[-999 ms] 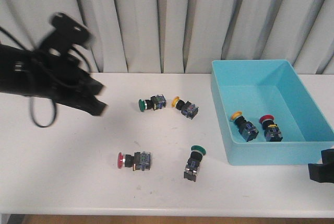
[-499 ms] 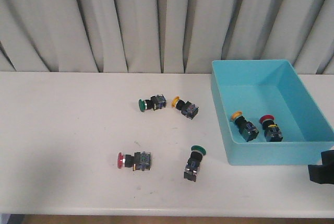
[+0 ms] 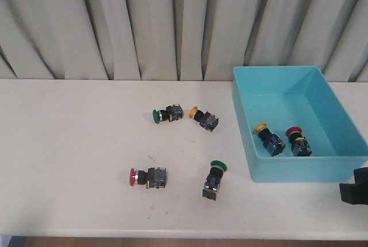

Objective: Pick red and yellow buttons and place in box

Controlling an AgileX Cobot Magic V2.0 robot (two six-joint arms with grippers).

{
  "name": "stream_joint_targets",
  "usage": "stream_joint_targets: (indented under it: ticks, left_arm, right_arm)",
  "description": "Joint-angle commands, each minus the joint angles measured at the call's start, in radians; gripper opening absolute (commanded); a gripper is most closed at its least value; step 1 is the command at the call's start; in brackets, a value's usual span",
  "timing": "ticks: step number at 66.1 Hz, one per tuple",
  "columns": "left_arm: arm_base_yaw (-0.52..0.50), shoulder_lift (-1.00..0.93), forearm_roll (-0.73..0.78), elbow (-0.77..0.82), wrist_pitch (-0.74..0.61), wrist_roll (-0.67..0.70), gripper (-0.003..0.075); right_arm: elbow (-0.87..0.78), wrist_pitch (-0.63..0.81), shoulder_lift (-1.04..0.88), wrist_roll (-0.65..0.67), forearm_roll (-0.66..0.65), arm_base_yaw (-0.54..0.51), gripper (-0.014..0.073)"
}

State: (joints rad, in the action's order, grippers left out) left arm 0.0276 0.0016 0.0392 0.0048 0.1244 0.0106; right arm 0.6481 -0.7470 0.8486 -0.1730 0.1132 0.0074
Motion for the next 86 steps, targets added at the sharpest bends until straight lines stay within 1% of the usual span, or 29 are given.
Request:
stream_joint_targets:
  ticks: [1,16,70,77,80,86]
  left_arm:
    - [0.001,-0.014,-0.018,0.005,-0.14,-0.011,-0.0008]
    - [0.001,-0.028,-0.019,0.072,-0.17,-0.011,-0.0008]
    - [0.001,-0.027,-0.019,0.071,-0.156,-0.011,-0.0008]
    - [0.001,-0.027,-0.019,0.071,-0.156,-0.011,-0.0008]
    - [0.001,-0.027,-0.019,0.071,-0.156,-0.011,-0.0008]
    - [0.001,-0.026,-0.019,0.071,-0.156,-0.011,-0.0008]
  right_arm:
    - [0.024,0.042,-0.006,-0.001,0.0,-0.003,-0.0006]
    - [0.024,0.042,-0.006,-0.001,0.0,-0.003,-0.0006]
    - [0.024,0.041,-0.006,-0.003,-0.002,-0.003,-0.0006]
    - [-0.014,0.138,-0.058,-0.019,-0.044,-0.006,-0.0006]
    - [-0.07,0.249,-0.129,-0.02,-0.06,-0.006,-0.0006]
    - [-0.204,0.415,-0.322,-0.02,-0.056,-0.006,-0.0004]
